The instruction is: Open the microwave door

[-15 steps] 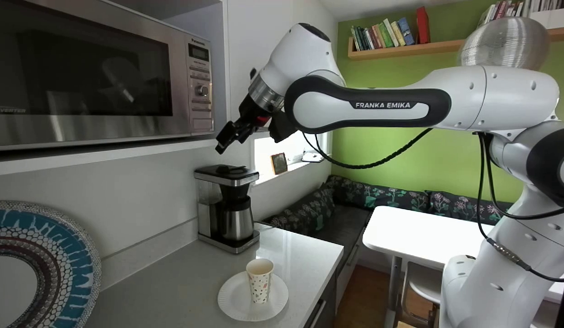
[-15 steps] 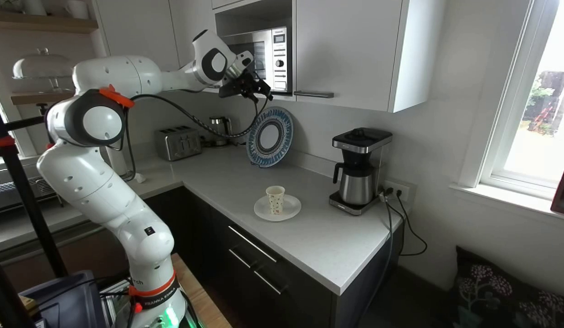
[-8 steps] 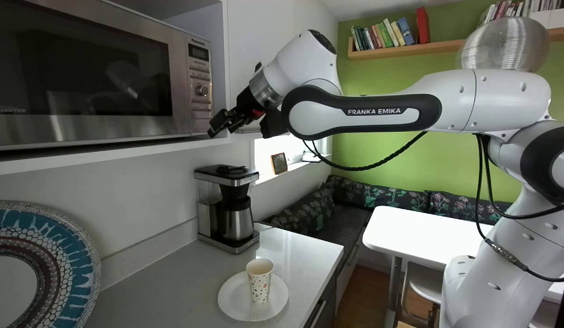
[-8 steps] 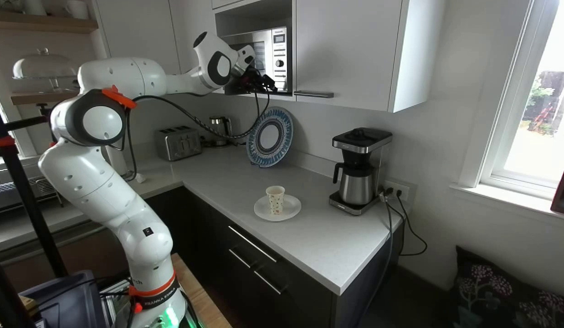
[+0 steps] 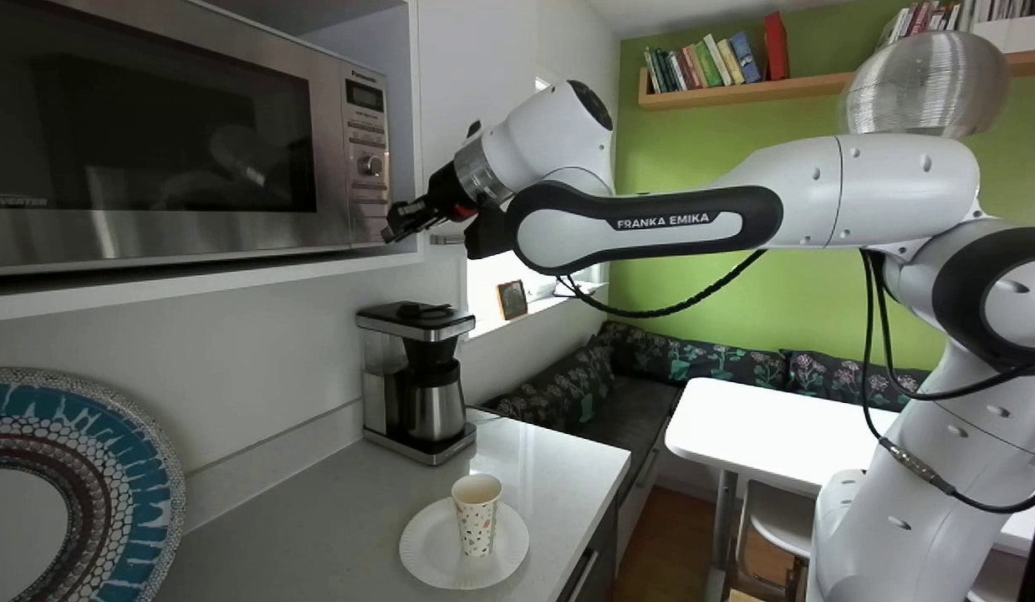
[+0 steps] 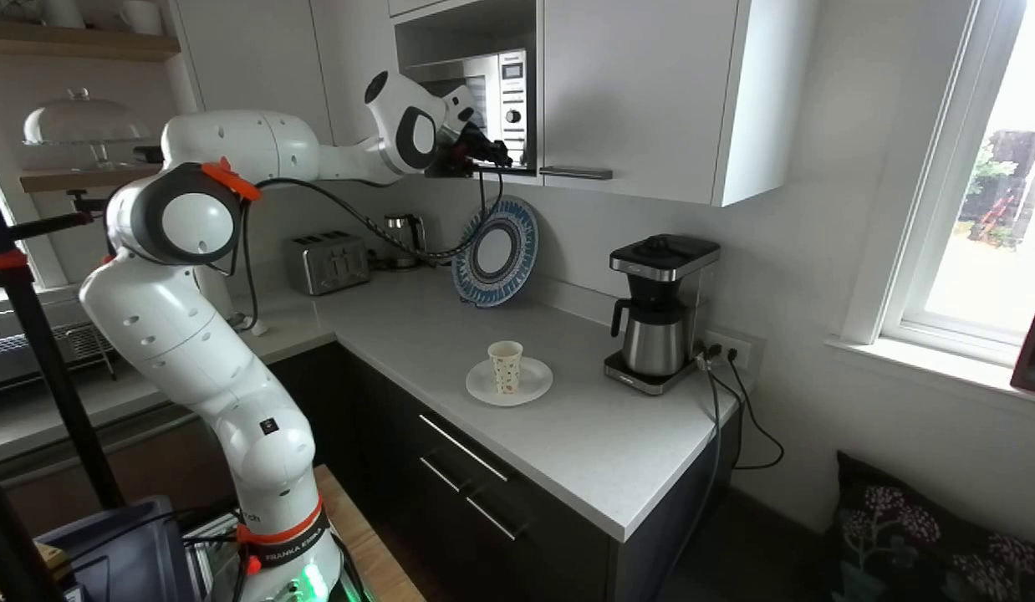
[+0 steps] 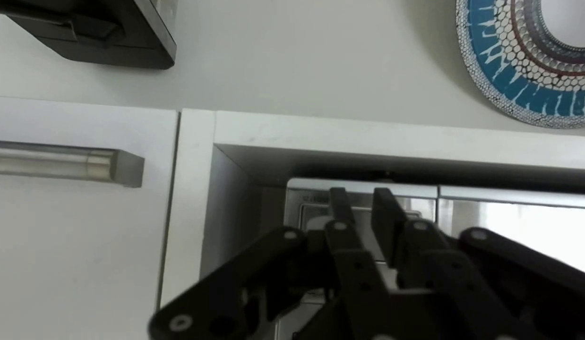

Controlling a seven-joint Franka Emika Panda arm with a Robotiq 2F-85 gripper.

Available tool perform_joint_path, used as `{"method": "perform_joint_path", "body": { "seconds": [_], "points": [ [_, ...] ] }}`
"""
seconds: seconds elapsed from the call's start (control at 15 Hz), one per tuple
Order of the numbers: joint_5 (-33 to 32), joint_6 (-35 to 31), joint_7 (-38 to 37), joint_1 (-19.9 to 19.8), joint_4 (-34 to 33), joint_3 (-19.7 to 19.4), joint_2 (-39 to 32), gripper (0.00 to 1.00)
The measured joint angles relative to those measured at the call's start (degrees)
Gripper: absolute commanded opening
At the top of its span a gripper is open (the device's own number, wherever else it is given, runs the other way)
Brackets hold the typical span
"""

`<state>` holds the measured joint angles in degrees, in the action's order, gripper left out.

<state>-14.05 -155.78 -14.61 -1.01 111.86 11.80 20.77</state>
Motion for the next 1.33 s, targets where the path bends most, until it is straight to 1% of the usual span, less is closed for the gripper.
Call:
{"method": "perform_joint_path", "body": {
  "seconds": [0.33,0.87,1.33],
  "points": [
    [-0.93,-4.78,-0.48,-1.94,0.11,0.74,-1.25,0.00],
    [-3.68,-9.42,-4.94,-5.09,-0.01,3.20,-2.83,0.00],
    [-4.70,-10.41,-6.17,-6.89,-0.27,4.84,-3.21,0.00]
  ]
}}
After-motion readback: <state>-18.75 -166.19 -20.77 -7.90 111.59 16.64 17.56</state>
